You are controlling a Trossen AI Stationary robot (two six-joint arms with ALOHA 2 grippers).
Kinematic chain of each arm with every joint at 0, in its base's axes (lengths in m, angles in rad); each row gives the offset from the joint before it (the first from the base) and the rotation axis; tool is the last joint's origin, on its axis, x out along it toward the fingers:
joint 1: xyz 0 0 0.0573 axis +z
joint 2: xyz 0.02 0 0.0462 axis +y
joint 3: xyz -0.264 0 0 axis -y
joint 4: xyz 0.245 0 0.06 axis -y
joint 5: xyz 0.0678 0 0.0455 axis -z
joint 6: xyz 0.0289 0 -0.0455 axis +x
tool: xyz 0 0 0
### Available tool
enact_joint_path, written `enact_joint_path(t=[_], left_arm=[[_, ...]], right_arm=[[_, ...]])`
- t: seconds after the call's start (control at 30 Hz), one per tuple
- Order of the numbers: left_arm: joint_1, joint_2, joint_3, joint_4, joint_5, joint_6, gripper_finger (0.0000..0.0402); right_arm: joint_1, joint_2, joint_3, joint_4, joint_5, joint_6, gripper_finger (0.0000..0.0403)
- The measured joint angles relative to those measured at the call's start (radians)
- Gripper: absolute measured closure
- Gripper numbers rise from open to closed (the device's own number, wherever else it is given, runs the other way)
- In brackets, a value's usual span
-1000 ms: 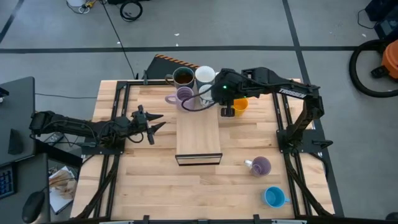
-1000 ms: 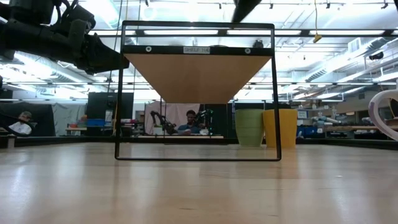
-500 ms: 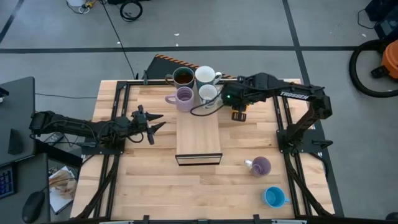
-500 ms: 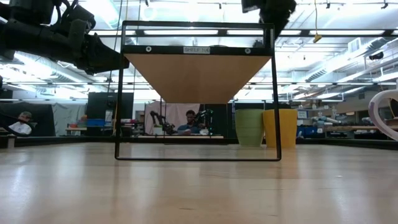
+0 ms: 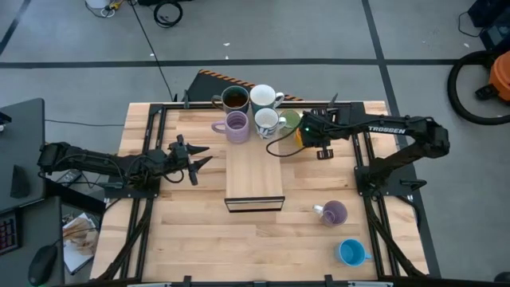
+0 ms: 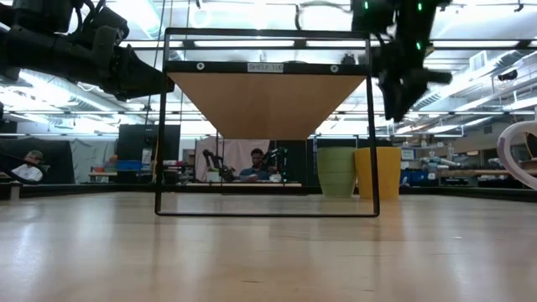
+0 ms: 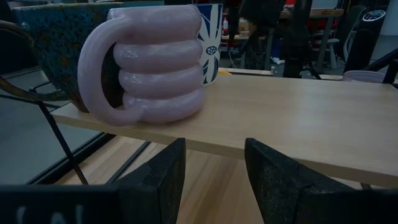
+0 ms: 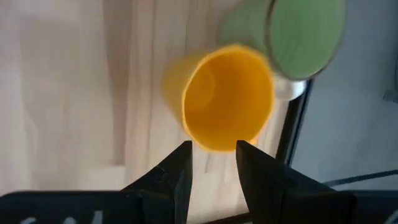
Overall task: Place coffee mugs
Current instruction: Put the yellow mug on the shelf
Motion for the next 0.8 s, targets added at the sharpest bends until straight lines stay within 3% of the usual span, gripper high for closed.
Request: enact_joint_path(t=[0.23, 0.5, 0.8], left_arm=[[0.0, 0.0, 0.0, 0.0, 0.0, 0.0, 0.023], [0.0, 0.0, 0.0, -0.005, 0.0, 0.001, 0.023], [0.0, 0.0, 0.0, -0.007, 0.0, 0.002, 0.023]], right_arm=[[-0.086, 0.001, -0.105, 0.107, 0.094, -0.227, 0.0273], [-0.093, 0.001, -0.139, 0.143, 0.084, -0.642, 0.0274], [-0.102, -0.001, -0.219, 0.289, 0.086, -0.823, 0.0275]])
